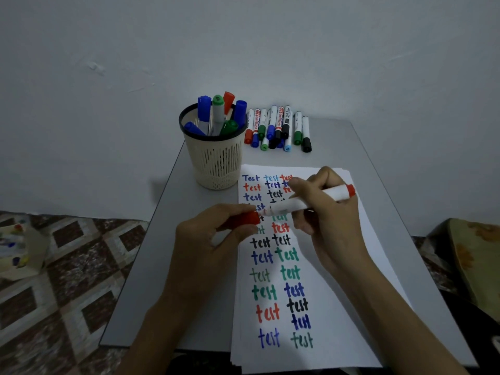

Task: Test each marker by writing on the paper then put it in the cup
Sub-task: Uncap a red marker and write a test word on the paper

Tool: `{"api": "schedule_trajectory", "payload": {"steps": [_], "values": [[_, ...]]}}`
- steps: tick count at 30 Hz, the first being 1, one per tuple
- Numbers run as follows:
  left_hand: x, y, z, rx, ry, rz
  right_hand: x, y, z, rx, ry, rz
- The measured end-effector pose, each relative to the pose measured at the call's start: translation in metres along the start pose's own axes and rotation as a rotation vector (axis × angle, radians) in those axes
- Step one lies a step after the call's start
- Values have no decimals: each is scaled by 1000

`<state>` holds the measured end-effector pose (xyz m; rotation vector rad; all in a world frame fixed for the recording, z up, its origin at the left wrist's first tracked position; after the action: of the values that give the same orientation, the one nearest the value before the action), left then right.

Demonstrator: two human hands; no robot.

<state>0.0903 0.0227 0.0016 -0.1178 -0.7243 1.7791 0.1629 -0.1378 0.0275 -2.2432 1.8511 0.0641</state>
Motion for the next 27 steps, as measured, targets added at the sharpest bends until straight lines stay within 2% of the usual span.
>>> {"api": "schedule_trajectory", "payload": {"steps": [4, 11, 16, 19, 22, 27], "values": [[5, -1, -1, 10, 54, 44, -6, 5, 3, -138, -12, -140], [7, -3, 1, -20, 72, 18, 4, 5, -2, -323, -36, -343], [6, -2, 2, 8, 80, 18, 16, 1, -9, -178, 455, -446], [6, -1, 1, 55, 100, 29, 10, 3, -14, -35, 640, -494], [6, -1, 4, 5, 44, 10, 3, 5, -18, 30, 642, -494], [9, -2, 10, -120, -88, 26, 1, 4, -15, -35, 560, -459]]}}
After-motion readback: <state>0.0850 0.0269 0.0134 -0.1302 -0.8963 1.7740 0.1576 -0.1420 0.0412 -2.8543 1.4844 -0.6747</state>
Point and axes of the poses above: each hand's wrist, its own y-axis away from the middle knuckle, its own x-axis out of the back of the hand, z = x × y, the point moved 4 cm from there along -y, towards the middle knuckle, and after that the axes turned 7 degrees about y, right-handed, at the moved point
